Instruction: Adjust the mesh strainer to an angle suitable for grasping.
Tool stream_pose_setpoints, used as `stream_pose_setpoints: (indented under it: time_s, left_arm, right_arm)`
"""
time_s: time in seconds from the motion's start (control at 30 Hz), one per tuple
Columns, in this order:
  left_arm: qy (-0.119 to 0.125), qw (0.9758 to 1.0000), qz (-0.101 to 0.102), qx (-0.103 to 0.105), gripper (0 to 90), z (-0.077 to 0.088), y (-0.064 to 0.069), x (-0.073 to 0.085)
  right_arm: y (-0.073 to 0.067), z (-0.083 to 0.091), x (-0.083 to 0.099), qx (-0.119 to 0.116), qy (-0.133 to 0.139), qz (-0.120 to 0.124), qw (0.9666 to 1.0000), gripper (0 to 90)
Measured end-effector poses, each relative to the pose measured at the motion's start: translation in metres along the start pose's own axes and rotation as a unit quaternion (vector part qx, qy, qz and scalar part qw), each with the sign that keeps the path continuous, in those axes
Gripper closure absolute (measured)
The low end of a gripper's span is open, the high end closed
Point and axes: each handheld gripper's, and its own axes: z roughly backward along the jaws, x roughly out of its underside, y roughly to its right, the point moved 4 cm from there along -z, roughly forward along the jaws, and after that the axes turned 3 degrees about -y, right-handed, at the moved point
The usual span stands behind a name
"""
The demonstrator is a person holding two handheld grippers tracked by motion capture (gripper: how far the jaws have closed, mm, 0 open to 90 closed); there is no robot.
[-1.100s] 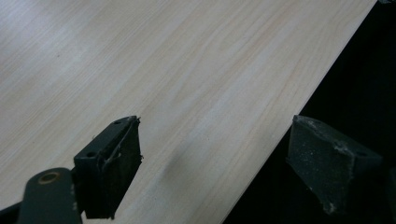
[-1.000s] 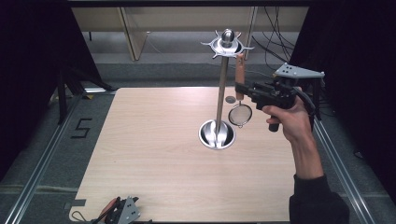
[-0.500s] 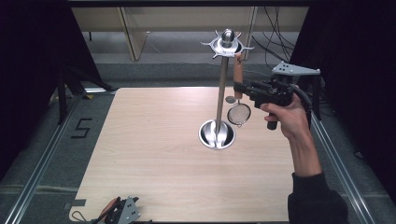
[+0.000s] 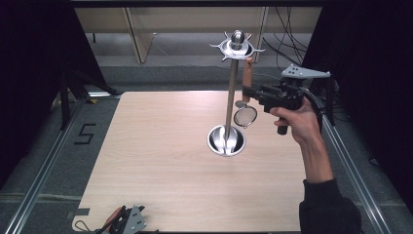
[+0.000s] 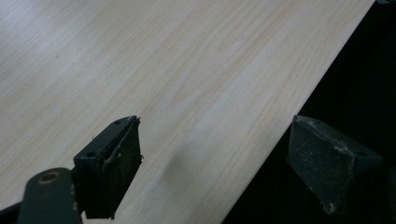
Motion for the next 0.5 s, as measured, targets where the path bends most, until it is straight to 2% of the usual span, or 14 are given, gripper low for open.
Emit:
stream_pose_setpoints:
  time_s: [0.1, 0.13, 0.17, 0.23, 0.27, 0.3, 0.37, 0.43, 0.47, 0.5]
  left_arm:
    - [-0.003, 1.0, -0.001, 0.0, 16.7, 0.0011, -0.0003, -0.0003]
    - [-0.004, 1.0, 0.0, 0.0, 16.7, 0.0012, -0.0003, -0.0001]
    - [-0.004, 1.0, -0.001, -0.001, 16.7, 0.001, -0.0005, 0.0]
    - [-0.004, 1.0, -0.001, -0.002, 16.7, 0.001, -0.0006, -0.0001]
    - [-0.003, 1.0, -0.001, 0.0, 16.7, 0.0011, -0.0004, -0.0003]
    - [-0.004, 1.0, -0.001, -0.002, 16.7, 0.0008, -0.0005, -0.0001]
    - [-0.004, 1.0, -0.001, -0.002, 16.7, 0.0005, -0.0005, 0.0001]
    - [-0.004, 1.0, -0.001, -0.002, 16.7, 0.0008, -0.0004, -0.0001]
    - [-0.004, 1.0, 0.0, -0.002, 16.7, 0.0007, -0.0003, 0.0]
    - [-0.004, 1.0, 0.001, -0.001, 16.7, 0.0007, -0.0002, 0.0001]
  right_arm:
    - [-0.0005, 0.0017, 0.0016, 0.003, -0.01, -0.011, 0.9999, 68.6]
    - [0.0018, 0.0013, 0.0011, 0.006, -0.004, 0.004, 1.0, 68.1]
    - [0.0023, 0.0015, 0.0015, 0.006, -0.003, 0.004, 1.0, 67.8]
    - [0.0017, 0.0032, 0.0034, 0.006, -0.008, -0.011, 0.9999, 67.1]
    - [0.0038, 0.0033, 0.004, 0.012, -0.003, 0.003, 0.9999, 66.9]
    - [0.0025, 0.0045, 0.0053, 0.012, -0.011, -0.008, 0.9998, 66.8]
    - [0.0038, 0.0056, 0.0059, 0.017, -0.008, 0.0, 0.9998, 66.6]
    - [0.0034, 0.0071, 0.0073, 0.014, -0.01, -0.005, 0.9998, 65.5]
    - [0.0037, 0.0078, 0.0079, 0.02, -0.012, -0.004, 0.9997, 64.9]
    - [0.0061, 0.0078, 0.0073, 0.024, -0.005, 0.012, 0.9996, 64.4]
